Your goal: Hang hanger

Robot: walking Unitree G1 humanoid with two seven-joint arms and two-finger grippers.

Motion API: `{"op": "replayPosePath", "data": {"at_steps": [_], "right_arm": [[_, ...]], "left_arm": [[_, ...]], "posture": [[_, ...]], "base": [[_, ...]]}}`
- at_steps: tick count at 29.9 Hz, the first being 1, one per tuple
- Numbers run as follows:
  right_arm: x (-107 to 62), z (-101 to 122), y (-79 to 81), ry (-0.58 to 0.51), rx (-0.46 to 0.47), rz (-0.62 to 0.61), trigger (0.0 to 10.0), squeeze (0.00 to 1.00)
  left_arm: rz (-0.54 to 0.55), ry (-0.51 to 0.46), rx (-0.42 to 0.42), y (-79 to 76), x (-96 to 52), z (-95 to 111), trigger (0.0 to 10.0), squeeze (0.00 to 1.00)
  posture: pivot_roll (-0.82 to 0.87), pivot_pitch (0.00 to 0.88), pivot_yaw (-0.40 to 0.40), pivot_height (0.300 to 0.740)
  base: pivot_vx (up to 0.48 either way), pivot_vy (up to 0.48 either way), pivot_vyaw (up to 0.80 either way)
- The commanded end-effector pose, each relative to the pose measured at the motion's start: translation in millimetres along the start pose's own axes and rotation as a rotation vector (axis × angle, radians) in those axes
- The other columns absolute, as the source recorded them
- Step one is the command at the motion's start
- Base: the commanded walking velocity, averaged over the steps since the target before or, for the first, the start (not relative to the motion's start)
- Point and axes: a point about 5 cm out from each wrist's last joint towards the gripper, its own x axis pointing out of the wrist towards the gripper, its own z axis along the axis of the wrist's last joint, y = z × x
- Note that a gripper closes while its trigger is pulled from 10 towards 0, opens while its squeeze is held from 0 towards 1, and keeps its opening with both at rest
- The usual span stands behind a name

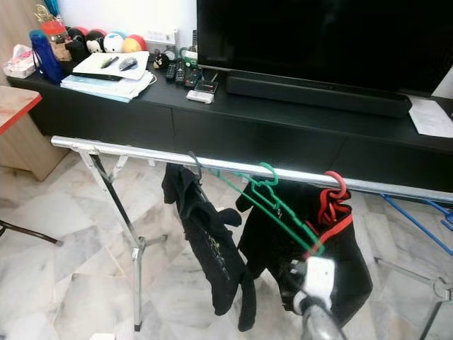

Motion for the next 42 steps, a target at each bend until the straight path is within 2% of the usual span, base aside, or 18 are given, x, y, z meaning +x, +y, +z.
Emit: {"op": "replayPosePath", "data": {"at_steps": [1,4,11,14,19,22,27,29,30,31,32,34,35,39,42], "right_arm": [[-5.0,-5.1,2.8,-0.002,-0.021,0.015,10.0,0.00],[-3.6,0.8,5.7,-0.036,-0.023,0.023,10.0,0.00],[-7.4,-0.1,7.7,-0.039,-0.019,0.036,10.0,0.00],[-19.9,-22.3,-6.6,0.088,-0.096,-0.037,10.0,0.00],[-31.0,-30.0,-20.2,0.124,-0.098,-0.096,10.0,0.00],[-37.4,-30.4,-34.8,0.151,-0.112,-0.206,10.0,0.00],[-41.5,-15.5,-48.4,0.079,-0.093,-0.322,10.0,0.00],[-44.7,-0.8,-57.9,-0.002,-0.090,-0.418,10.0,0.00],[-44.7,-0.8,-57.9,-0.002,-0.090,-0.418,10.0,0.00],[-47.7,9.8,-64.3,-0.053,-0.096,-0.486,10.0,0.00],[-48.6,12.5,-65.5,-0.063,-0.101,-0.501,10.0,0.00],[-49.8,29.9,-66.1,-0.152,-0.124,-0.534,10.0,0.00],[-49.8,29.9,-66.1,-0.152,-0.124,-0.534,10.0,0.00],[-49.6,53.0,-65.6,-0.246,-0.127,-0.575,10.0,0.00],[-44.3,70.9,-57.7,-0.312,-0.119,-0.530,10.0,0.00]], "left_arm": [[-0.012,0.047,0.012,-4.8,-1.9,-14.3,10.0,0.00],[-0.016,0.049,0.016,-6.6,-2.0,-15.1,10.0,0.00],[-0.025,0.052,0.020,-11.6,-2.1,-17.1,10.0,0.00],[-0.031,0.055,0.020,-15.6,-2.2,-18.8,10.0,0.00],[-0.034,0.055,0.020,-18.0,-2.0,-18.5,10.0,0.00],[-0.037,0.053,0.023,-20.3,-1.5,-16.7,10.0,0.00],[-0.041,0.048,0.026,-22.4,-0.9,-13.9,10.0,0.00],[-0.043,0.046,0.027,-23.0,-0.6,-12.6,10.0,0.00],[-0.043,0.046,0.027,-23.0,-0.6,-12.6,10.0,0.00],[-0.044,0.044,0.028,-23.3,-0.3,-11.5,10.0,0.00],[-0.044,0.044,0.027,-23.3,-0.3,-11.3,10.0,0.00],[-0.047,0.045,0.027,-23.8,-0.1,-10.6,10.0,0.00],[-0.047,0.045,0.027,-23.8,-0.1,-10.6,10.0,0.00],[-0.048,0.044,0.024,-23.8,0.1,-9.5,10.0,0.00],[-0.046,0.042,0.022,-23.7,0.3,-8.6,10.0,0.00]], "posture": [[-0.02,0.127,-0.070,0.740],[-0.02,0.126,-0.070,0.740],[-0.02,0.133,-0.075,0.740],[-0.03,0.142,-0.076,0.740],[-0.03,0.148,-0.074,0.740],[-0.04,0.149,-0.072,0.740],[-0.03,0.148,-0.071,0.740],[-0.03,0.149,-0.071,0.740],[-0.03,0.149,-0.071,0.740],[-0.03,0.150,-0.070,0.740],[-0.03,0.150,-0.070,0.740],[-0.03,0.149,-0.069,0.740],[-0.03,0.149,-0.069,0.740],[-0.03,0.150,-0.071,0.740],[-0.03,0.151,-0.072,0.740]], "base": [[0.000,0.000,0.00],[0.000,0.000,0.00],[0.000,0.000,0.00],[0.000,0.000,0.00],[0.000,0.000,0.00],[0.000,0.000,0.00],[0.000,0.000,0.00],[0.000,0.000,0.00],[0.000,0.000,0.00],[0.000,0.000,0.00],[0.000,0.000,0.00],[0.000,0.000,0.00],[0.000,0.000,0.00],[0.000,0.000,0.00],[0.000,0.000,0.00]]}}
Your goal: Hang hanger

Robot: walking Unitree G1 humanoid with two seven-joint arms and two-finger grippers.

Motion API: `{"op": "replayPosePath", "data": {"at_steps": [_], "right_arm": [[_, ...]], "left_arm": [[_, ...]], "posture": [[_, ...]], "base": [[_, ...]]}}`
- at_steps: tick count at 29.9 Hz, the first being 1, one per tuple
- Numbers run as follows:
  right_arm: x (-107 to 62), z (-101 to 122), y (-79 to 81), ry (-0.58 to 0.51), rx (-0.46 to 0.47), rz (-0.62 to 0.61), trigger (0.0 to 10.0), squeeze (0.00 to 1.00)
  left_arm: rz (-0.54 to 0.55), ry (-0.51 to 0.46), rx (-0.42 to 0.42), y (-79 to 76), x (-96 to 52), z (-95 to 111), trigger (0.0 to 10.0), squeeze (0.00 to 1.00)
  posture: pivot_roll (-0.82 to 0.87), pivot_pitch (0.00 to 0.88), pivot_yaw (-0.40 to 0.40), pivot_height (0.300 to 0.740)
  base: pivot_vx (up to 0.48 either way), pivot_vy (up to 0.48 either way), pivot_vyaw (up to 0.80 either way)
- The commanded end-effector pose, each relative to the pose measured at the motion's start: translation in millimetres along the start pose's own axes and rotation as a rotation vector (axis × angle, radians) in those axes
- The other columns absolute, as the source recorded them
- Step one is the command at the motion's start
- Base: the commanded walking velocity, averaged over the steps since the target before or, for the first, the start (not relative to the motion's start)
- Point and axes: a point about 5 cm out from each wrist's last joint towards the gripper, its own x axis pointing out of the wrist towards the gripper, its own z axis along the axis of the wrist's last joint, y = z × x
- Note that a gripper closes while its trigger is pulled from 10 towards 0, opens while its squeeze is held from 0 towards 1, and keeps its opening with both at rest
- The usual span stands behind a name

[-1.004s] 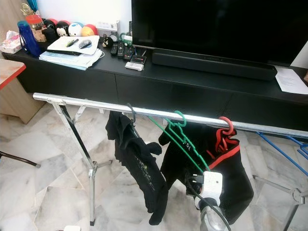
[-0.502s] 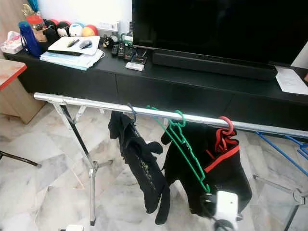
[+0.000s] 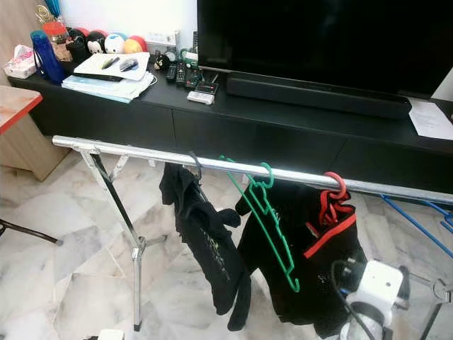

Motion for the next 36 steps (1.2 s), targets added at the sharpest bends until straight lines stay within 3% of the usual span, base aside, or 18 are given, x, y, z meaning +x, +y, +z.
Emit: {"op": "replayPosePath", "data": {"at_steps": [1,5,6,8,10,15,21,24,29,36], "right_arm": [[3.8,13.3,4.8,-0.045,0.029,0.032,10.0,0.00],[1.6,40.6,38.1,-0.147,0.080,0.246,10.0,0.00],[1.6,40.6,38.1,-0.147,0.080,0.246,10.0,0.00],[-9.6,52.7,57.6,-0.191,0.117,0.375,10.0,0.00],[-18.0,55.8,64.8,-0.199,0.138,0.431,10.0,0.00],[-28.4,50.3,63.0,-0.160,0.126,0.455,10.0,0.00],[-29.1,23.5,53.3,-0.016,0.092,0.452,10.0,0.00],[-26.9,10.3,57.2,0.084,0.123,0.490,10.0,0.00],[-26.0,9.8,72.8,0.104,0.145,0.613,10.0,0.00],[-19.9,7.9,84.2,0.110,0.153,0.654,10.0,0.00]], "left_arm": [[-0.030,0.054,-0.005,-9.8,-1.4,-13.3,10.0,0.00],[-0.029,0.052,-0.006,-9.6,-1.2,-12.4,10.0,0.00],[-0.029,0.052,-0.006,-9.6,-1.2,-12.4,10.0,0.00],[-0.027,0.051,-0.007,-9.3,-1.1,-11.7,10.0,0.00],[-0.026,0.050,-0.007,-9.1,-1.0,-11.4,10.0,0.00],[-0.025,0.050,-0.008,-8.3,-0.9,-10.8,10.0,0.00],[-0.024,0.049,-0.006,-7.0,-0.9,-10.3,10.0,0.00],[-0.023,0.049,-0.004,-6.1,-0.9,-10.0,10.0,0.00],[-0.017,0.047,-0.005,-2.5,-1.1,-9.8,10.0,0.00],[-0.015,0.046,-0.004,-0.4,-1.2,-9.9,10.0,0.00]], "posture": [[-0.03,0.152,-0.071,0.740],[-0.03,0.153,-0.072,0.740],[-0.03,0.153,-0.072,0.740],[-0.02,0.155,-0.073,0.740],[-0.02,0.157,-0.073,0.740],[-0.02,0.160,-0.074,0.740],[-0.03,0.164,-0.072,0.740],[-0.03,0.163,-0.070,0.740],[-0.02,0.160,-0.067,0.740],[-0.02,0.159,-0.061,0.740]], "base": [[0.000,0.000,0.00],[0.000,0.000,0.00],[0.000,0.000,0.00],[0.000,0.000,0.00],[0.000,0.000,0.00],[0.000,0.000,0.00],[0.000,0.000,0.00],[0.000,0.000,0.00],[0.000,0.000,0.00],[0.000,0.000,0.00]]}}
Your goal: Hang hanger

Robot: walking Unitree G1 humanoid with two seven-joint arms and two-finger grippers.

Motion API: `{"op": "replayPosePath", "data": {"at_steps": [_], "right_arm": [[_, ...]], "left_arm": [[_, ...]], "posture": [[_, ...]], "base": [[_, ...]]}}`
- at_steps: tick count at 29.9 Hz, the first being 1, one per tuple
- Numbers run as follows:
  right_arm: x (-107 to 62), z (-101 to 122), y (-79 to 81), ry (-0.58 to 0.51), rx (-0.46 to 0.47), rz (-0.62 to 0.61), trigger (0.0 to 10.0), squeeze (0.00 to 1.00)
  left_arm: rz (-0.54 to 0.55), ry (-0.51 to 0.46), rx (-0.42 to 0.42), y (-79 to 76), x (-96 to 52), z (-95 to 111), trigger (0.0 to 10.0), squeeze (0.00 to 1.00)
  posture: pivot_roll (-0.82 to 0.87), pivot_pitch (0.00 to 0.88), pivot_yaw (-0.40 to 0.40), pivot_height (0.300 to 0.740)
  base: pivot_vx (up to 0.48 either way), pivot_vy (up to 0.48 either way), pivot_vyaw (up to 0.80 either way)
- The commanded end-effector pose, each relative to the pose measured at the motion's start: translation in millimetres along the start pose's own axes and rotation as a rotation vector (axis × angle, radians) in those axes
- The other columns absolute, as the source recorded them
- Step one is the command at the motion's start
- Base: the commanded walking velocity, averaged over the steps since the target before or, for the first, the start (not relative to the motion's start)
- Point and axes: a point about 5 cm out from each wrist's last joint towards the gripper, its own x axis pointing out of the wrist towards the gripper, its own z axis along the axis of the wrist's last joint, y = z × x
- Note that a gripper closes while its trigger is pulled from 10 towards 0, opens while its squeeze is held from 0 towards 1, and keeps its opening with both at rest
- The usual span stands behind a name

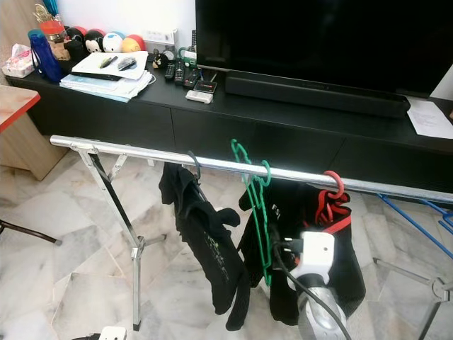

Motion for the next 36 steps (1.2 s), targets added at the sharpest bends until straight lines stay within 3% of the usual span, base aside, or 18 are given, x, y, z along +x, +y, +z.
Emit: {"op": "replayPosePath", "data": {"at_steps": [1,8,13,21,25,30,36], "right_arm": [[0.1,-5.1,-5.7,0.017,0.004,-0.017,10.0,0.00],[18.8,-10.0,-10.8,0.051,-0.021,-0.077,10.0,0.00],[33.7,-14.2,-6.0,0.088,-0.014,-0.065,10.0,0.00],[39.5,-30.1,2.4,0.165,-0.002,-0.030,10.0,0.00],[40.1,-30.7,-5.3,0.164,-0.025,-0.103,10.0,0.00],[37.7,-25.2,-27.1,0.121,-0.085,-0.256,10.0,0.00],[36.4,-21.8,-36.0,0.088,-0.121,-0.302,10.0,0.00]], "left_arm": [[-0.012,0.056,-0.005,-1.7,-2.1,-14.5,10.0,0.00],[-0.014,0.056,-0.002,-1.8,-2.1,-14.5,10.0,0.00],[-0.012,0.056,-0.005,-1.9,-2.2,-15.1,10.0,0.00],[-0.014,0.056,-0.005,-1.7,-2.2,-14.8,10.0,0.00],[-0.012,0.056,-0.008,-1.1,-2.4,-15.5,10.0,0.00],[-0.014,0.060,-0.007,-1.4,-2.9,-17.9,10.0,0.00],[-0.017,0.062,-0.006,-2.1,-3.1,-19.1,10.0,0.00]], "posture": [[-0.02,0.159,-0.061,0.740],[-0.01,0.159,-0.053,0.740],[-0.01,0.157,-0.050,0.740],[0.00,0.157,-0.049,0.740],[0.00,0.158,-0.050,0.740],[0.00,0.159,-0.049,0.740],[0.00,0.160,-0.050,0.740]], "base": [[0.000,0.000,0.00],[0.000,0.000,0.00],[0.000,0.000,0.00],[0.000,0.000,0.00],[0.000,0.000,0.00],[0.000,0.000,0.00],[0.000,0.000,0.00]]}}
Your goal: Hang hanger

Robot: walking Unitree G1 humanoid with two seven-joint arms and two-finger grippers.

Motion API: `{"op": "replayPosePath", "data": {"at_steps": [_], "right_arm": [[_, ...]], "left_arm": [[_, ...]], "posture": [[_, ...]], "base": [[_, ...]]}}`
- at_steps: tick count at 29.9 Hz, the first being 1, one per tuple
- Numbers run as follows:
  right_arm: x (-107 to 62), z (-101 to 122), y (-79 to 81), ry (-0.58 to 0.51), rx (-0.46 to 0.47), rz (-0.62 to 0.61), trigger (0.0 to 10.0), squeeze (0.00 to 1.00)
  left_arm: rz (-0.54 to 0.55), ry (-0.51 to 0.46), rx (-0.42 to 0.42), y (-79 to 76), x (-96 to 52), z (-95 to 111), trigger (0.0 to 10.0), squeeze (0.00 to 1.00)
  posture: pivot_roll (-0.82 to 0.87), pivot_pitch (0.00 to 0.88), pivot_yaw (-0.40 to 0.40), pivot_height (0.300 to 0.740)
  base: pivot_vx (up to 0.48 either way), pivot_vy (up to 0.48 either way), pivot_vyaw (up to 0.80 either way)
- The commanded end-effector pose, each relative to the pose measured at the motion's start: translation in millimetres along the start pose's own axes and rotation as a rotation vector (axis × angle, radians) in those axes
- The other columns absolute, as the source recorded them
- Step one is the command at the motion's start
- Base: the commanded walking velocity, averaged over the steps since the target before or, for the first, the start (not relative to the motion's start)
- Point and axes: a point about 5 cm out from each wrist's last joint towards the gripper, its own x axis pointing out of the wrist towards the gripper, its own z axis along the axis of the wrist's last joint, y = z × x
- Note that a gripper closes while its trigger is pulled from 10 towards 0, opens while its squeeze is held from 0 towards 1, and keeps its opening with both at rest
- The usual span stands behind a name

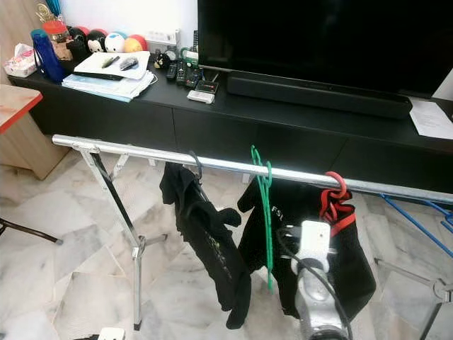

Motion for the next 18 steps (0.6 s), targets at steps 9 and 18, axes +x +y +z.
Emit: {"op": "replayPosePath", "data": {"at_steps": [9,18], "right_arm": [[-1.1,-5.7,-2.9,0.006,-0.014,-0.035,10.0,0.00],[-14.5,23.6,-24.4,-0.254,-0.082,-0.169,10.0,0.00]], "left_arm": [[-0.019,0.058,-0.005,-3.6,-2.6,-17.0,10.0,0.00],[-0.024,0.059,0.001,-5.1,-2.3,-16.1,10.0,0.00]], "posture": [[0.00,0.160,-0.050,0.740],[-0.01,0.161,-0.053,0.740]], "base": [[0.000,0.000,0.00],[0.000,0.000,0.00]]}}
